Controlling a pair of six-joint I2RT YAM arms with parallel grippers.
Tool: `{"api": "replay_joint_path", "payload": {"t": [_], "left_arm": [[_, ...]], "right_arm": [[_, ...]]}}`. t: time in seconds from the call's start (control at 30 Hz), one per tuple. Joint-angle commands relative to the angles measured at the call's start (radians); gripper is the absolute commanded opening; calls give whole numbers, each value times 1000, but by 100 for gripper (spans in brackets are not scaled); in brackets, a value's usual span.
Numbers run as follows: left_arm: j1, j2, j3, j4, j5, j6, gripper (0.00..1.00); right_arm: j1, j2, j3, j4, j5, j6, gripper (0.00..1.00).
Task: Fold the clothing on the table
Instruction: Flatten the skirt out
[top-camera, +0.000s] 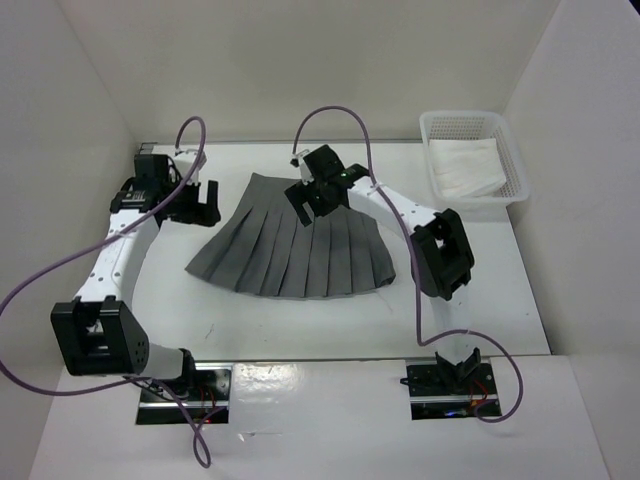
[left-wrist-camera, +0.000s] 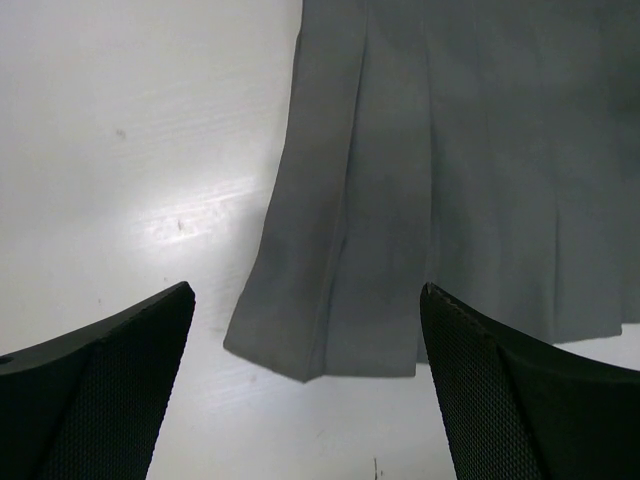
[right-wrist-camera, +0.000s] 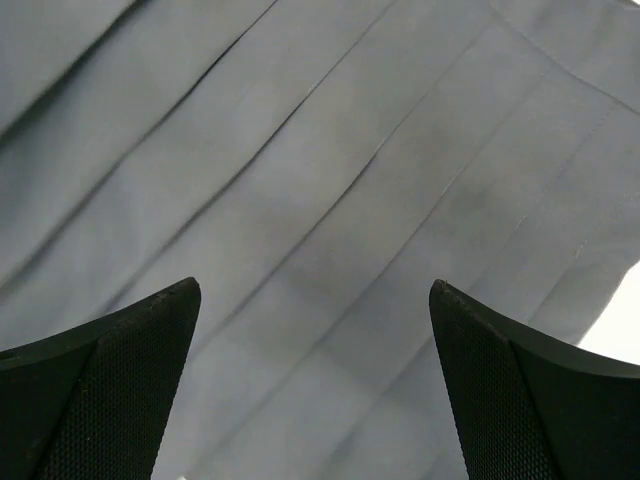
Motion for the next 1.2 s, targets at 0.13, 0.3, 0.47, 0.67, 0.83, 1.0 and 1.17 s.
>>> {"api": "replay_joint_path", "payload": {"t": [0.13, 0.3, 0.47, 0.67, 0.83, 1.0, 1.17], "left_arm": [[40, -131, -112, -46, -21, 41, 99], [62, -184, -154, -46, -59, 32, 99], [73, -194, -163, -69, -78, 32, 99], [73, -194, -163, -69, -87, 32, 99], [73, -194, -163, -69, -87, 32, 99], [73, -184, -163, -79, -97, 32, 99], [73, -175, -163, -79, -98, 32, 99]], "right_arm": [[11, 213, 279, -30, 131, 226, 99], [31, 343, 483, -98, 226, 332, 99], [42, 460, 615, -167, 329, 387, 99], [42, 544, 724, -195, 364, 396, 99], [31, 604, 761, -195, 343, 386, 99], [1, 658, 785, -195, 311, 375, 99], [-19, 660, 743, -204, 184, 344, 99]]}}
